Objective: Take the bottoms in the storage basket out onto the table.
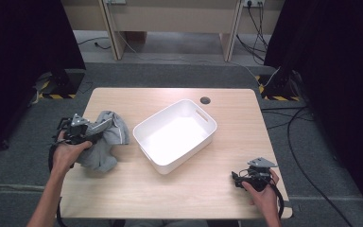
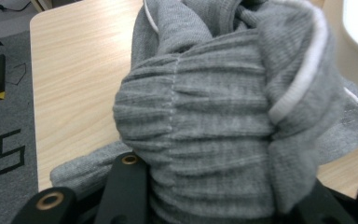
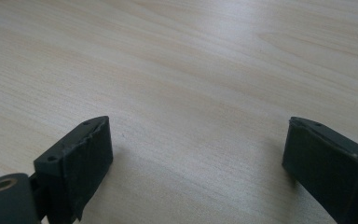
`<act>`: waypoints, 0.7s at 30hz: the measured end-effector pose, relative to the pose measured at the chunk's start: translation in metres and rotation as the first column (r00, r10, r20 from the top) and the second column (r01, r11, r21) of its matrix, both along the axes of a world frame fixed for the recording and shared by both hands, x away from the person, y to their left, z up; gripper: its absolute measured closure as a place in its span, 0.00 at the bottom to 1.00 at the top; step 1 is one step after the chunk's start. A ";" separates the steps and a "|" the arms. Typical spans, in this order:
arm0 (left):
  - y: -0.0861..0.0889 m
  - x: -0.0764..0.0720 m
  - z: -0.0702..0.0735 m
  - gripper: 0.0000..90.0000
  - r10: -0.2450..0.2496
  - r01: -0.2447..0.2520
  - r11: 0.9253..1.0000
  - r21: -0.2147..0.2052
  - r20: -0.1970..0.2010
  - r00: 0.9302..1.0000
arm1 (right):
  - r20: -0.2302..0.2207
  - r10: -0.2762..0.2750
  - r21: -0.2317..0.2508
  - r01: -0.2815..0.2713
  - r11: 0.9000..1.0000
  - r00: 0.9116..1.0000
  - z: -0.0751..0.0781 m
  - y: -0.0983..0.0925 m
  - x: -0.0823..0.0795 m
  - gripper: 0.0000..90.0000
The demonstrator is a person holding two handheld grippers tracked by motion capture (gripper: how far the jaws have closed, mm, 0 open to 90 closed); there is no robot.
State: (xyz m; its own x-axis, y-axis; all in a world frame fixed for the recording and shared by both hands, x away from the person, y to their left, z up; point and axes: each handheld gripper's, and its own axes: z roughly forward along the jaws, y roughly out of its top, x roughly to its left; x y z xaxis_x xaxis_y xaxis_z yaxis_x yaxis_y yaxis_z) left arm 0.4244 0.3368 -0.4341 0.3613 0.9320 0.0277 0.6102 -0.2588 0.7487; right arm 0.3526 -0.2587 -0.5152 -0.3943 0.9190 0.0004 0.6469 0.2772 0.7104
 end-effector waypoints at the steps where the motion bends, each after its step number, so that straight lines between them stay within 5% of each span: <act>1: 0.000 0.000 -0.001 0.70 0.000 0.000 1.000 -0.002 -0.002 1.000 | 0.000 0.000 0.000 0.000 1.000 1.000 0.000 0.000 0.000 0.10; 21: -0.008 -0.009 -0.023 0.69 0.007 -0.007 1.000 -0.030 0.010 1.000 | 0.000 0.000 0.000 0.000 1.000 1.000 0.000 0.000 0.000 0.10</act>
